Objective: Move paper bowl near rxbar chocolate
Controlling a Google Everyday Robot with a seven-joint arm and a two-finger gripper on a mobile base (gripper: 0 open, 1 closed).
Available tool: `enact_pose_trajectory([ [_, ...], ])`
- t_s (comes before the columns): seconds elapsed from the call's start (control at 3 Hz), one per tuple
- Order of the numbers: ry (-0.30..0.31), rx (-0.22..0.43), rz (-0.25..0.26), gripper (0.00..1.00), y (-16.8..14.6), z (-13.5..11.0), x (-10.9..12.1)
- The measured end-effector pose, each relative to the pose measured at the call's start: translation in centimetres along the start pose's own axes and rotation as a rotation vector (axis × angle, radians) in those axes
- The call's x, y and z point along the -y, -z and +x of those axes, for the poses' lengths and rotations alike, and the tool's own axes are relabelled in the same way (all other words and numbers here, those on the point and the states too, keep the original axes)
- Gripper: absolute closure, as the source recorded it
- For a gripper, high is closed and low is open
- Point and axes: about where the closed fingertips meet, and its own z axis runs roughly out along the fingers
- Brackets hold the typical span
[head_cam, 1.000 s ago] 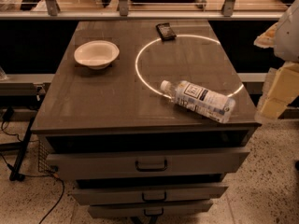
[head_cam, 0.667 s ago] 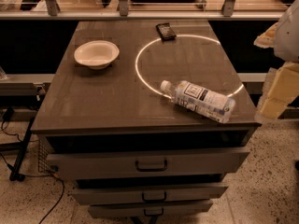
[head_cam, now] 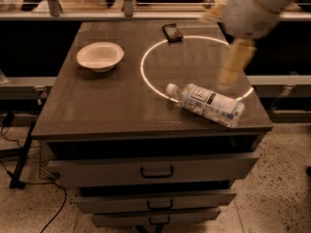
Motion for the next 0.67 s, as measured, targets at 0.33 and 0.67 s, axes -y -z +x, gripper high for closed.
enact_pose_trajectory([
  [0.33,0.144,0.113,0.020,0.00,-2.99,-4.64,3.36],
  [0.67,0.144,0.126,0.024,0.00,-3.41,-4.95,3.60],
])
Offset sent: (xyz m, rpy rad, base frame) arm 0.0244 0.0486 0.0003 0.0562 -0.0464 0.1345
